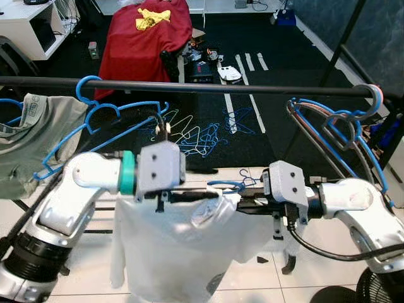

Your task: Hang hanger

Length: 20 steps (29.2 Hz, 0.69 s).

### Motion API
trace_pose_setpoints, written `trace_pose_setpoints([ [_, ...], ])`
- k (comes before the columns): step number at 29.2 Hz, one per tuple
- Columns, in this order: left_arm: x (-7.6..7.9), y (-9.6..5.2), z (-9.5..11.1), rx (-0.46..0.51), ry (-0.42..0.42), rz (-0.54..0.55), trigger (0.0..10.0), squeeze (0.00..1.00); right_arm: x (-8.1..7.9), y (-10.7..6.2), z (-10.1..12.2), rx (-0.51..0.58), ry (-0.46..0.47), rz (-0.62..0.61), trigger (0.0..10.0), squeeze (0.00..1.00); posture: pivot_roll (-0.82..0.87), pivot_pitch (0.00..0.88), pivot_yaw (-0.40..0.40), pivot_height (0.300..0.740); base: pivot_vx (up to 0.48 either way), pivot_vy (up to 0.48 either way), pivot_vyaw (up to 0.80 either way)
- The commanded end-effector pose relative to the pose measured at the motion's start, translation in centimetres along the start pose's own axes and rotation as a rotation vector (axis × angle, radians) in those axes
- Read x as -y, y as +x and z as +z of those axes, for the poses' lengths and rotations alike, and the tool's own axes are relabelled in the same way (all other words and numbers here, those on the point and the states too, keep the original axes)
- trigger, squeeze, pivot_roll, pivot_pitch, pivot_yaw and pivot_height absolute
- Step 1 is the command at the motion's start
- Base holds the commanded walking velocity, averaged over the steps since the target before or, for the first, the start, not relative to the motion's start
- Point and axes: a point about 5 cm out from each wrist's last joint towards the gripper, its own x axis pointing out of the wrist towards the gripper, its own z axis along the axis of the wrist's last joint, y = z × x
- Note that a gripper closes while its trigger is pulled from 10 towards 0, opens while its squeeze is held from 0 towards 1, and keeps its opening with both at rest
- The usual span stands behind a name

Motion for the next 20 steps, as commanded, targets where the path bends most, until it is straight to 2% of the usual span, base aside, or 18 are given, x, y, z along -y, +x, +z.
trace_pose_setpoints([
  [1, -0.1, -0.2, -0.1, -0.008, -0.002, 0.003, 10.0, 0.0, 0.1, -0.3, 0.0, 0.002, -0.001, -0.021, 0.0, 0.0, -0.06, 0.055, 0.15, 0.74, 0.0, 0.0, 0.0],
  [2, -0.1, -0.2, -0.1, -0.008, -0.002, 0.003, 10.0, 0.0, 0.1, -0.3, 0.0, 0.002, -0.001, -0.021, 0.0, 0.0, -0.06, 0.055, 0.15, 0.74, 0.0, 0.0, 0.0],
  [3, -0.4, -0.8, -0.2, -0.029, 0.005, -0.001, 10.0, 0.0, 0.1, -0.5, -0.2, -0.009, 0.002, -0.027, 0.0, 0.0, -0.07, 0.056, 0.153, 0.74, 0.0, 0.0, 0.0],
  [4, -0.5, -1.9, -0.4, -0.066, -0.011, -0.064, 10.0, 0.0, 0.1, -0.9, -0.5, -0.021, 0.011, -0.048, 0.0, 0.0, -0.06, 0.058, 0.155, 0.74, 0.0, 0.0, 0.0],
  [5, -0.5, -1.9, -0.4, -0.066, -0.011, -0.064, 10.0, 0.0, 0.1, -0.9, -0.5, -0.021, 0.011, -0.048, 0.0, 0.0, -0.06, 0.058, 0.155, 0.74, 0.0, 0.0, 0.0],
  [7, -0.1, -4.1, -1.0, -0.152, -0.048, -0.169, 10.0, 0.0, 0.4, -1.6, -0.9, -0.03, 0.032, -0.117, 0.0, 0.0, -0.06, 0.058, 0.156, 0.74, 0.0, 0.0, 0.0],
  [10, 0.1, -4.7, -1.2, -0.174, -0.056, -0.191, 10.0, 0.0, 0.5, -1.8, -1.0, -0.029, 0.039, -0.142, 0.0, 0.0, -0.06, 0.059, 0.155, 0.74, 0.0, 0.0, 0.0],
  [11, 0.1, -4.9, -1.4, -0.182, -0.072, -0.168, 10.0, 0.0, 0.8, -2.0, -1.0, -0.022, 0.051, -0.183, 0.0, 0.0, -0.06, 0.059, 0.155, 0.74, 0.0, 0.0, 0.0],
  [12, -0.6, -4.8, -1.4, -0.164, -0.114, -0.067, 10.0, 0.0, 1.2, -2.3, -0.9, -0.007, 0.078, -0.244, 0.0, 0.0, -0.06, 0.059, 0.151, 0.74, 0.0, 0.0, 0.0],
  [14, -0.6, -4.8, -1.4, -0.164, -0.114, -0.067, 10.0, 0.0, 1.2, -2.3, -0.9, -0.007, 0.078, -0.244, 0.0, 0.0, -0.06, 0.059, 0.151, 0.74, 0.0, 0.0, 0.0],
  [16, -2.5, -4.6, -1.5, -0.092, -0.245, 0.194, 10.0, 0.0, 1.2, -2.6, -0.3, 0.023, 0.104, -0.336, 0.0, 0.0, -0.07, 0.064, 0.155, 0.74, 0.0, 0.0, 0.0],
  [17, -2.8, -4.3, -1.8, -0.084, -0.293, 0.277, 10.0, 0.0, 1.1, -2.7, 0.0, 0.037, 0.103, -0.369, 0.0, 0.0, -0.07, 0.065, 0.158, 0.74, 0.0, 0.0, 0.0],
  [18, -2.8, -4.3, -1.8, -0.084, -0.293, 0.277, 10.0, 0.0, 1.1, -2.7, 0.0, 0.037, 0.103, -0.369, 0.0, 0.0, -0.07, 0.065, 0.158, 0.74, 0.0, 0.0, 0.0],
  [20, -2.3, -3.4, -2.8, -0.115, -0.323, 0.382, 10.0, 0.0, 0.9, -2.8, 1.1, 0.066, 0.07, -0.428, 0.0, 0.0, -0.08, 0.066, 0.162, 0.74, 0.0, 0.0, 0.0],
])
